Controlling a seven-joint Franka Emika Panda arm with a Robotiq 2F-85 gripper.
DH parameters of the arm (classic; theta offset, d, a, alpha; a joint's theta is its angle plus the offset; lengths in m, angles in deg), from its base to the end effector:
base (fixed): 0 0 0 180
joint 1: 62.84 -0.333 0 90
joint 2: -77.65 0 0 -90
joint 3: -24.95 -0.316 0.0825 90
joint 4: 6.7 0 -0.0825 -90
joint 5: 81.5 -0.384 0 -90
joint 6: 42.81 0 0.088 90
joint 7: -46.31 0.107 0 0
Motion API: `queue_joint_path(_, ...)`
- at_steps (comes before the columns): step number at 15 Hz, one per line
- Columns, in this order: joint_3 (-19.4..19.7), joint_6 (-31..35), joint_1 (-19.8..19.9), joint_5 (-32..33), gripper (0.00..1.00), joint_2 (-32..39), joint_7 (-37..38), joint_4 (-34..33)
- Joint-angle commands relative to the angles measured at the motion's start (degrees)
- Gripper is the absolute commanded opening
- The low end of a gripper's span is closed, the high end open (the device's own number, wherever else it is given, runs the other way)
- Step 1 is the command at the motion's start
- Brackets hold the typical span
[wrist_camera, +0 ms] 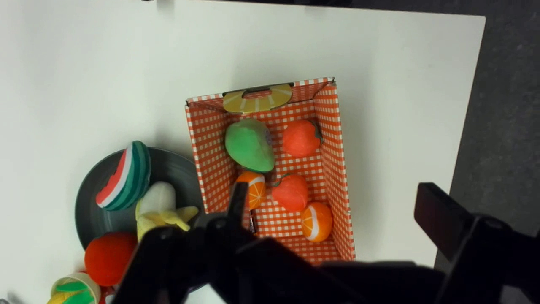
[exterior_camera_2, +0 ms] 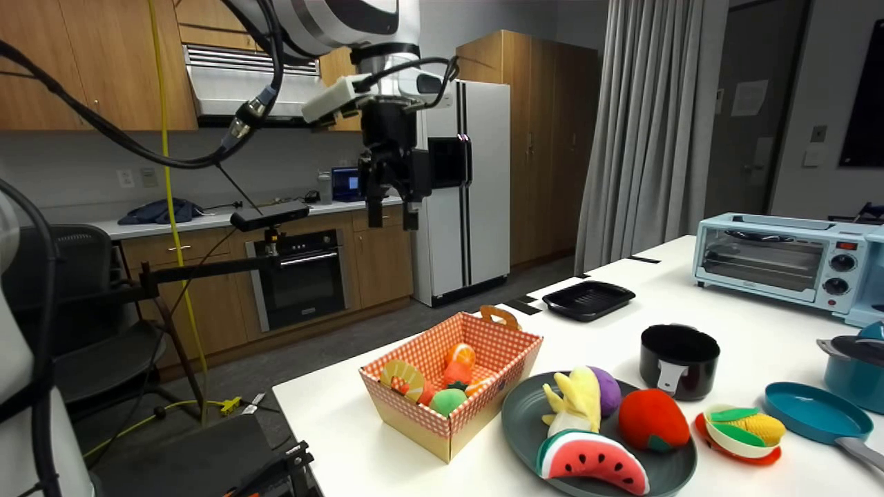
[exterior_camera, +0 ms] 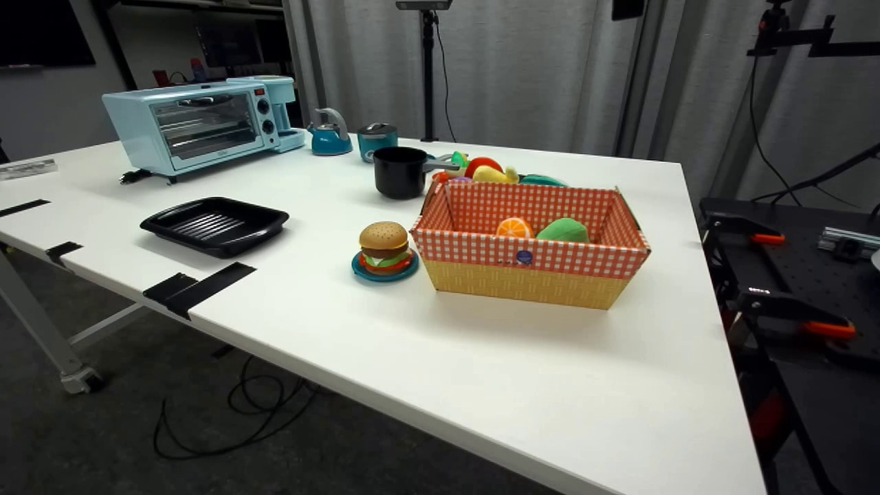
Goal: Pick up the pear plush toy from the box and place it on the plate
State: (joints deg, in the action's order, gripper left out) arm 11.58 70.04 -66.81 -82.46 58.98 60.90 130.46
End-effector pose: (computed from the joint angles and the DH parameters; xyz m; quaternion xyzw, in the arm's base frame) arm 0.4112 0.1316 0.4291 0.9981 0.0124 -0.0432 0.0427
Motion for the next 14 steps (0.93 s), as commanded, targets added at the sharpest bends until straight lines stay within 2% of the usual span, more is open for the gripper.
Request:
queue_joint_path(1, 2.2, 4.1, -1.5, -1.2, 1.00, 3.0, -3.3, 0.9)
queue_joint_path(14, 3.8, 12.6, -1.8, -0.3, 1.00, 11.9, -15.9, 3.2)
